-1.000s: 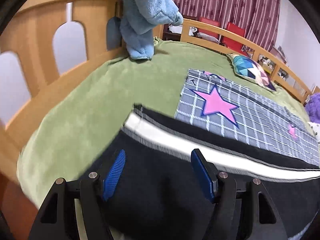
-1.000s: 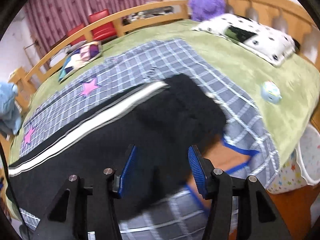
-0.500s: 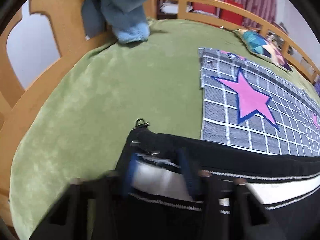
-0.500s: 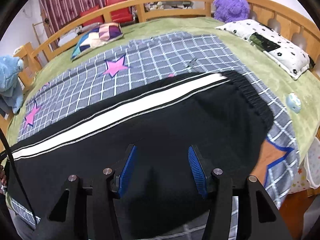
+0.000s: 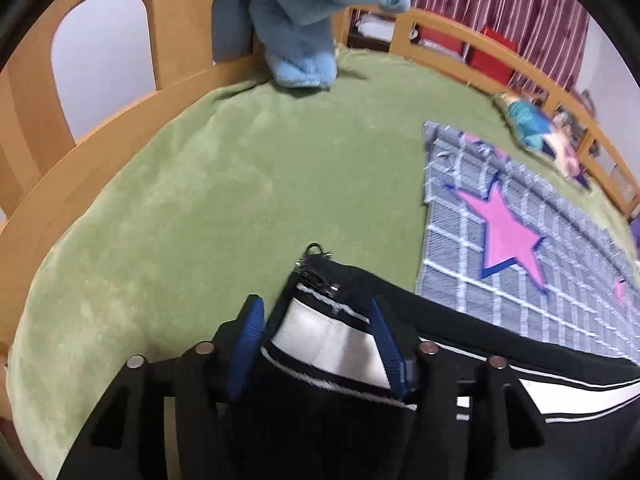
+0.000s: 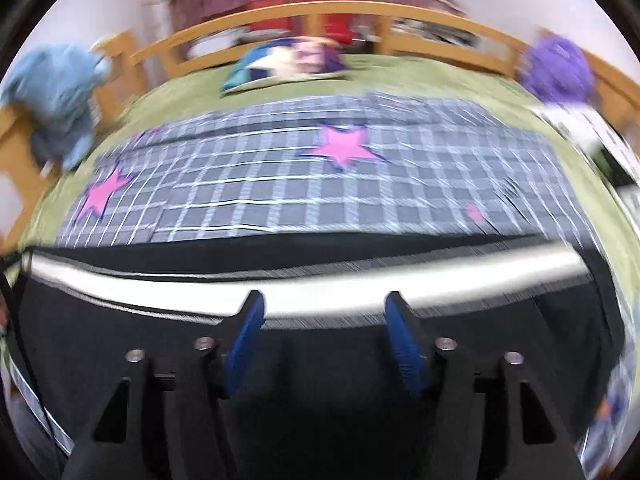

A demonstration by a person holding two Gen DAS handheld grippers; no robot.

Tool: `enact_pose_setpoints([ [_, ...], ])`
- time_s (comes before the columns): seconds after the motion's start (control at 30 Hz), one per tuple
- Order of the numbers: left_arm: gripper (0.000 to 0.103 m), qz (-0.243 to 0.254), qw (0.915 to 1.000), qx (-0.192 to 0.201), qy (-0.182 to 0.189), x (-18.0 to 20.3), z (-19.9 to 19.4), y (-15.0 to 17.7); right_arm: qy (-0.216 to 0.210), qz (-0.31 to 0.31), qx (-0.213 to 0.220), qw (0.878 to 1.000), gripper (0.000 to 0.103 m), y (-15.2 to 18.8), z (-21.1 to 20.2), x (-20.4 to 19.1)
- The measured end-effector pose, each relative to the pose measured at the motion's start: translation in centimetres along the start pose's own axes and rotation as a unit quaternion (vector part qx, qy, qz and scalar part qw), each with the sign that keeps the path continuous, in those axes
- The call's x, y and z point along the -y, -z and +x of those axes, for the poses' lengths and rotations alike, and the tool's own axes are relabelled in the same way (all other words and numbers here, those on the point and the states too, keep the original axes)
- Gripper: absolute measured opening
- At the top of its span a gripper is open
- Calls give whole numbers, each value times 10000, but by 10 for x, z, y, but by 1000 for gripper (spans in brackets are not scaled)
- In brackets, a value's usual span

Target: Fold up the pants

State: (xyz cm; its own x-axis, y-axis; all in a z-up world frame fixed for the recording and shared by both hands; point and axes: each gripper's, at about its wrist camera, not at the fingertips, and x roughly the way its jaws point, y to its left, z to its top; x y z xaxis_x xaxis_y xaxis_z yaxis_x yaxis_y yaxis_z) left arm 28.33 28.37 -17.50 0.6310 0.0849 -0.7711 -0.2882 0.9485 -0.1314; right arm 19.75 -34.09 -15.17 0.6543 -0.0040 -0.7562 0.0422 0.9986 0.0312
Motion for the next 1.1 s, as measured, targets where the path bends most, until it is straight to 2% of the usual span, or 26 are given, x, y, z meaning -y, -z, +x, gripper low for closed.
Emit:
enact_pose_setpoints([
  [0.13,61,42,9996,82,274,6,-21,10,-306,-1023,-122,9942,68,-24,46,-34],
  [0.2,61,77,9994,89,338,9,-27,16,-432,-1237,-251,9911,68,-30,66,-41],
  [0.27,61,163,9992,48,368,11,-30,20,-710,-1361,-605,9863,67,-33,89,-44],
  [0.3,61,225,9992,24,343,12,-30,22,-739,-1424,-744,9842,61,-32,97,-43],
  [0.33,61,271,9993,29,267,11,-31,23,-718,-1541,-791,9823,46,-29,104,-45],
  [0.37,61,288,9994,46,207,9,-31,23,-739,-1636,-745,9809,30,-27,105,-47],
  [0.4,61,288,9994,47,172,8,-30,23,-771,-1770,-683,9788,4,-25,103,-50],
  [0.5,61,129,9998,28,136,-3,-27,20,-582,-1897,-399,9793,3,-25,91,-57],
  [0.63,61,-166,9995,77,261,-9,-24,13,-677,-1358,114,9884,3,-43,76,-46],
  [0.7,61,-211,9995,36,230,-9,-18,10,-633,-1308,-150,9893,3,-42,96,-46],
  [0.77,61,-219,9995,-5,222,-7,-12,7,-416,-1489,-346,9874,3,-32,116,-54],
  [0.83,61,-175,9997,-28,191,-5,-7,2,-320,-1477,-222,9883,5,-31,114,-58],
  [0.97,61,-19,9999,-122,-80,5,15,-9,-463,-1093,-283,9925,7,-38,108,-48],
  [1.0,60,-25,9999,-130,-104,6,21,-10,-453,-1040,-277,9932,10,-39,105,-46],
  [1.03,49,-38,9999,-123,-92,7,26,-11,-429,-996,-251,9938,16,-39,100,-45],
  [1.07,25,9,9999,-49,-104,9,28,-12,-389,-943,-187,9946,19,-39,93,-43],
  [1.1,25,175,9997,58,-162,11,29,-14,-379,-886,-132,9953,28,-38,87,-40],
])
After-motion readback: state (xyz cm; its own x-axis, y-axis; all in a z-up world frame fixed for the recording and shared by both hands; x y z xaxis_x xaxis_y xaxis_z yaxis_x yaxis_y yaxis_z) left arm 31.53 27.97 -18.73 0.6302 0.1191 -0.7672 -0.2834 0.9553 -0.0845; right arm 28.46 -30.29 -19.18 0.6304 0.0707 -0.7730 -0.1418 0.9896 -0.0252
